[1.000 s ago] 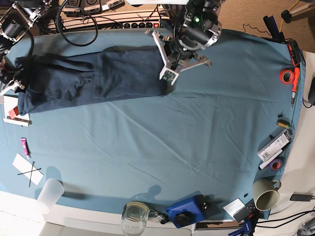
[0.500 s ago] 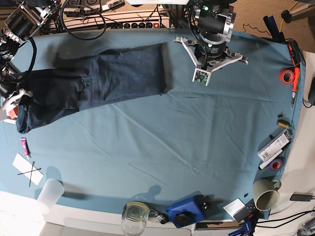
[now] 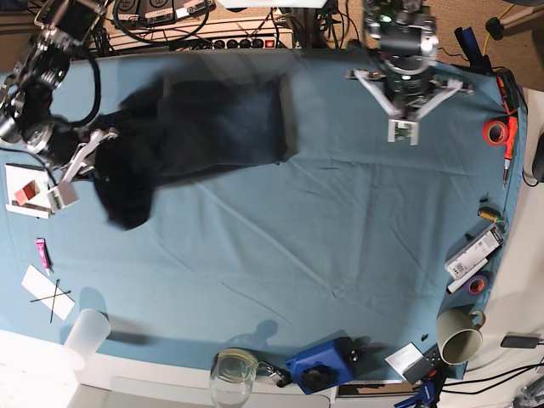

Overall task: Fold the T-shirt properly
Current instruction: 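Lift the shirt's other end with the right gripper and fold it over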

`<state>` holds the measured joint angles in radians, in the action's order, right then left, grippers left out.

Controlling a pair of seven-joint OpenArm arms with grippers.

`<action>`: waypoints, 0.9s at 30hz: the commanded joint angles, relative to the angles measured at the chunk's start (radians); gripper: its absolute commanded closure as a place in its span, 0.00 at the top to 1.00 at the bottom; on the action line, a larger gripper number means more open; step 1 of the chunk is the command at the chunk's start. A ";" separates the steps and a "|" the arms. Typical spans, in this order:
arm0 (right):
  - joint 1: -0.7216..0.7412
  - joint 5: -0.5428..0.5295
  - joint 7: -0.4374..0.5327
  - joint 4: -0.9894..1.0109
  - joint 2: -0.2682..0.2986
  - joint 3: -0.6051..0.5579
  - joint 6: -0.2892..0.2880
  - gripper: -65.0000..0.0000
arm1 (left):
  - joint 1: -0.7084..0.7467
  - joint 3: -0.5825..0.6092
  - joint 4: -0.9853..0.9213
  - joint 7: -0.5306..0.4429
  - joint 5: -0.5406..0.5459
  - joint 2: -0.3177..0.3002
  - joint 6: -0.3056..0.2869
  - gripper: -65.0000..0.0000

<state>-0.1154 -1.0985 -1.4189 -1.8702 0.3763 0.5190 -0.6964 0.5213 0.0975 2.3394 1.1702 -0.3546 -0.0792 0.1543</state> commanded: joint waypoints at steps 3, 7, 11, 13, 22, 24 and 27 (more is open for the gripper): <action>-0.018 -0.038 0.023 -0.082 0.000 -0.024 -0.002 0.00 | 0.010 -0.072 0.017 -0.019 0.085 -0.024 -0.024 0.00; -0.020 -0.038 0.023 -0.101 -0.014 -0.100 -0.002 0.00 | 0.011 -0.158 0.017 -0.019 0.141 -0.024 -0.024 0.00; -0.021 -0.037 0.023 -0.101 -0.039 -0.201 -0.002 0.00 | 0.012 -0.222 0.017 -0.038 0.185 -0.024 -0.024 0.00; -0.020 -0.037 0.023 -0.101 -0.054 -0.245 -0.002 0.00 | 0.016 -0.241 0.017 -0.045 0.212 -0.024 -0.025 0.00; -0.014 0.084 0.023 -0.101 -0.144 -0.369 -0.002 0.00 | 0.016 -0.251 0.017 -0.071 0.257 -0.024 -0.051 0.00; -0.014 0.094 0.023 -0.101 -0.153 -0.385 -0.002 0.00 | 0.016 -0.251 0.017 -0.071 0.261 -0.024 -0.050 0.00; -0.015 0.109 0.035 -0.101 -0.152 -0.411 -0.002 0.21 | 0.016 -0.251 0.017 -0.071 0.263 -0.024 -0.050 0.00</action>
<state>-0.1413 -0.9684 -1.4120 -1.9560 0.2176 0.1043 -0.6971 0.5343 -0.1520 2.3394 1.1168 -0.0849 -0.1001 0.1005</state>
